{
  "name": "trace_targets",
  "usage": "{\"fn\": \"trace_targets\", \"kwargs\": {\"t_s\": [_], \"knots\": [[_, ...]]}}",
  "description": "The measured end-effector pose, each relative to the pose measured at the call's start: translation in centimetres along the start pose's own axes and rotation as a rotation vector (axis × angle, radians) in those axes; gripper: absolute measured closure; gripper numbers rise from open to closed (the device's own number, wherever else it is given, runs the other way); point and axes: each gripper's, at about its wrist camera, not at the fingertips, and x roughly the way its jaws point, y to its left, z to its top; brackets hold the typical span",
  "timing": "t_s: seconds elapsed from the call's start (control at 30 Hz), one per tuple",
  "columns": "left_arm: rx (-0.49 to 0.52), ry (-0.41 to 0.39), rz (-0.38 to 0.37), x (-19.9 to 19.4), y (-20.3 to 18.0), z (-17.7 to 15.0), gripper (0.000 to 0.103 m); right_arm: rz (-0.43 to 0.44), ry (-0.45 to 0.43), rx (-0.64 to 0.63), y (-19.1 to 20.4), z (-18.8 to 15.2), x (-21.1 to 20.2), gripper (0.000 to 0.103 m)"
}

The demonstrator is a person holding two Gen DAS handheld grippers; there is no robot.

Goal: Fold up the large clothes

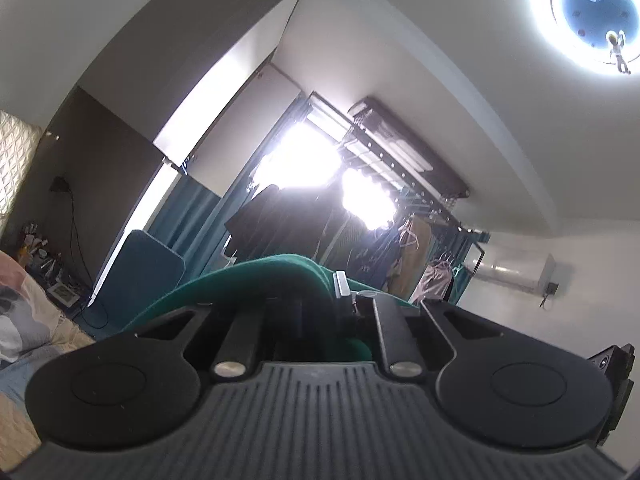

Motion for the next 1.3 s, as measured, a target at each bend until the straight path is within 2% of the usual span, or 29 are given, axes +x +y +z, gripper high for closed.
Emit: {"fn": "trace_targets", "kwargs": {"t_s": [0.07,0.2,0.3,0.4,0.53,0.67,0.8,0.87,0.97,1.1,1.3], "knots": [[0.003,0.046,0.022,4.1,3.2,-4.7,0.087,-0.039,0.040,0.001,-2.8,-2.6,1.9,0.088],[0.012,0.103,0.058,10.8,9.1,-11.5,0.087,-0.078,0.079,0.032,-8.6,-8.4,5.4,0.088],[0.030,0.133,0.074,16.4,13.8,-15.9,0.087,-0.131,0.105,0.035,-13.1,-12.9,9.5,0.088],[0.054,0.161,0.127,22.1,19.3,-20.6,0.087,-0.218,0.135,-0.024,-17.1,-17.9,14.9,0.088],[0.081,0.221,0.199,30.3,27.8,-27.7,0.087,-0.289,0.165,-0.030,-24.0,-26.3,22.3,0.088],[0.078,0.336,0.276,37.0,36.9,-35.9,0.087,-0.330,0.222,-0.022,-30.7,-36.6,28.1,0.088],[0.031,0.425,0.311,42.1,44.7,-42.7,0.087,-0.339,0.244,-0.030,-34.0,-46.1,29.0,0.088],[0.066,0.467,0.315,43.9,47.1,-45.6,0.087,-0.357,0.268,-0.027,-35.0,-49.6,28.7,0.088],[0.103,0.507,0.310,45.9,49.0,-48.5,0.087,-0.382,0.304,0.040,-36.4,-51.9,28.3,0.088],[0.089,0.532,0.327,47.3,50.3,-49.5,0.086,-0.411,0.351,0.089,-36.7,-51.8,28.4,0.087],[0.058,0.565,0.338,47.0,49.3,-47.9,0.085,-0.453,0.432,0.080,-36.6,-52.6,29.9,0.087]]}}
